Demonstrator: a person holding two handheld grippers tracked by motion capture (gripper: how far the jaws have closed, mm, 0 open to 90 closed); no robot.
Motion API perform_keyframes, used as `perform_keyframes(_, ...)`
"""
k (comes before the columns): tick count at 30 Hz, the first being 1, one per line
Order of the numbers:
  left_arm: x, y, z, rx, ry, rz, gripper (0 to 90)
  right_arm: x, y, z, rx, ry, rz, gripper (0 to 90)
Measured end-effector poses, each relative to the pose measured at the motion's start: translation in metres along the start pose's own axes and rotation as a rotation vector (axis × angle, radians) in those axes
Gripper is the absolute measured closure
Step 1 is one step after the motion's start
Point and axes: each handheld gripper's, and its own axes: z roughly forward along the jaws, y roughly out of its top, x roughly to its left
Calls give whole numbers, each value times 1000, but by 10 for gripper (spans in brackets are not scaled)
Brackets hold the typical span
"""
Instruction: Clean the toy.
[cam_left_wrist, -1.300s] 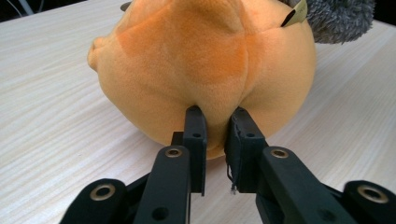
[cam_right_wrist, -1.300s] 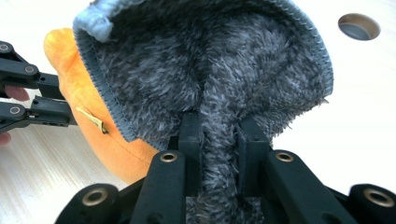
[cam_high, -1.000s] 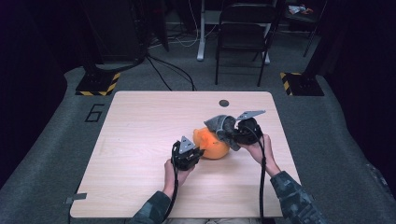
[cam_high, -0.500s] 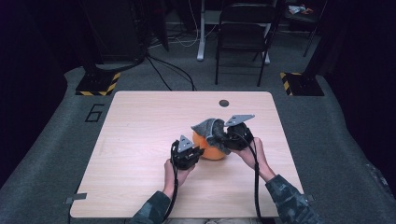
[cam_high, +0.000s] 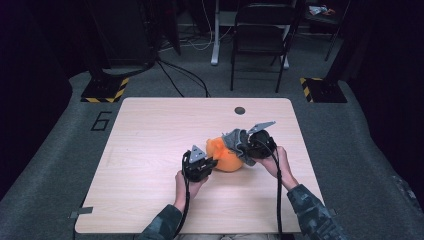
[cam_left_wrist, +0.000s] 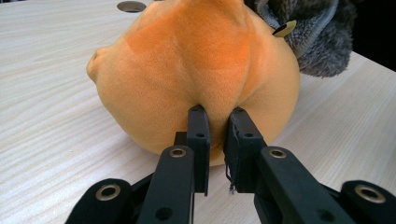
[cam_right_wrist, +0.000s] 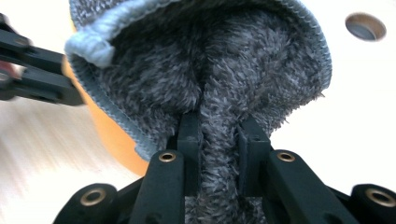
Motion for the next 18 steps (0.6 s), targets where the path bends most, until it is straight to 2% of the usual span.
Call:
perform_keyframes(9,0,-1,0,1,-6,4,800,-21,-16,19,92,-39,70,748)
perform_keyframes(10,0,-1,0,0,-6,7,798,-23,-18,23,108,-38,76,749)
perform_keyframes(11,1,-1,0,4,-10,9,798,-25,-20,26,118,-12,106,749)
perform_keyframes(13,-1,-1,0,-7,-9,-2,798,-32,-23,27,115,8,121,748)
perform_keyframes(15,-1,-1,0,-7,-12,1,798,-34,-24,29,129,-10,132,749)
perform_keyframes(16,-2,-1,0,-9,-9,2,798,-34,-24,29,128,-4,144,750)
perform_keyframes(18,-1,-1,0,-9,-6,6,797,-35,-23,26,114,-13,138,753)
